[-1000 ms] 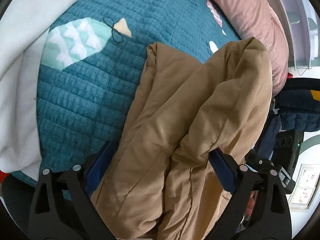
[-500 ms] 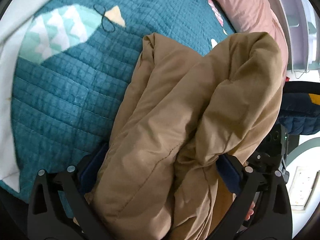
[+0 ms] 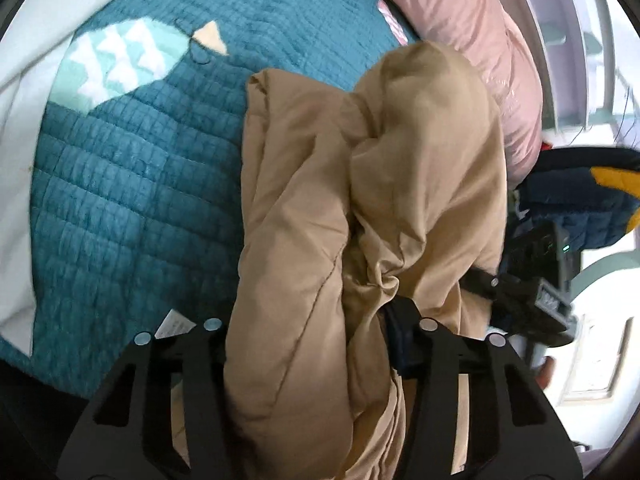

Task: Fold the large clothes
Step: 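Grasp the folded jacket bundle with both tools and lift it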

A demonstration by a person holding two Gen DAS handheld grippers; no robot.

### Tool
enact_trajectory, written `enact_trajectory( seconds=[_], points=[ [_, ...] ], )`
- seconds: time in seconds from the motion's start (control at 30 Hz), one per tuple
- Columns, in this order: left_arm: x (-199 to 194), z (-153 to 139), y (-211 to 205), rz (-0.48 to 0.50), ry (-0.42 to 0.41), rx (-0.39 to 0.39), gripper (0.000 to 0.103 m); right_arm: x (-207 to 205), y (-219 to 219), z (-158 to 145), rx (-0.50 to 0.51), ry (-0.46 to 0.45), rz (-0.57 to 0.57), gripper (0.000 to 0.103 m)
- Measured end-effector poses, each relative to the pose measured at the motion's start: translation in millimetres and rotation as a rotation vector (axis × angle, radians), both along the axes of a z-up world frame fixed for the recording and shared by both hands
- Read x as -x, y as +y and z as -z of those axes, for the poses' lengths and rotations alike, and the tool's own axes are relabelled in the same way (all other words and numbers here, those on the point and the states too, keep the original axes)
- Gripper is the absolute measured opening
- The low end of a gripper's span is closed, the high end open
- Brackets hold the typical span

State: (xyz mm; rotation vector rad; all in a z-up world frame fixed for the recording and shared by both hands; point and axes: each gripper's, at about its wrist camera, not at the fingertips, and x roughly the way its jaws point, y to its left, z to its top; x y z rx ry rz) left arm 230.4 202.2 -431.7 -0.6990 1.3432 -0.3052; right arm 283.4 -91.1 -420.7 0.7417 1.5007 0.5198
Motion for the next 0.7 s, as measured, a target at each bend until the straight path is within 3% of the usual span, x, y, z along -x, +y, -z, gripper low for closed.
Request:
enact_trajectory(
  seconds=[0.13, 0.17, 0.2, 0.27, 0.33, 0.4, 0.5, 0.57, 0.7],
  points=[
    [6, 1, -18, 0.033, 0.023, 0.048, 0.049, 7, -18, -15, 0.041, -0.024, -0.026, 0.056],
    [7, 8, -23, 0.030, 0.036, 0.058, 0.050, 7, -24, -14, 0.059, -0.016, -0.034, 0.056],
    [7, 13, -26, 0.028, 0.038, 0.055, 0.060, 4, -27, -9, 0.060, -0.002, -0.030, 0.058],
    [2, 22, -32, 0.005, 0.042, 0.050, 0.074, 7, -30, 5, 0.055, 0.030, -0.007, 0.082],
    [-3, 25, -35, -0.010, 0.055, 0.062, 0.076, 5, -22, 19, 0.086, 0.041, -0.003, 0.094],
    [-6, 26, -37, -0.010, 0.063, 0.055, 0.072, 2, -17, 30, 0.048, 0.046, 0.061, 0.096],
    [-12, 22, -38, -0.012, 0.053, 0.037, 0.057, 2, -15, 27, 0.058, 0.029, 0.107, 0.091],
    [-11, 11, -44, 0.002, 0.034, -0.012, 0.049, 1, -16, 16, 0.041, 0.016, 0.126, 0.071],
    [-13, -14, -62, 0.070, -0.030, -0.103, 0.043, 3, -18, -4, -0.001, -0.013, 0.180, 0.057]
  ],
)
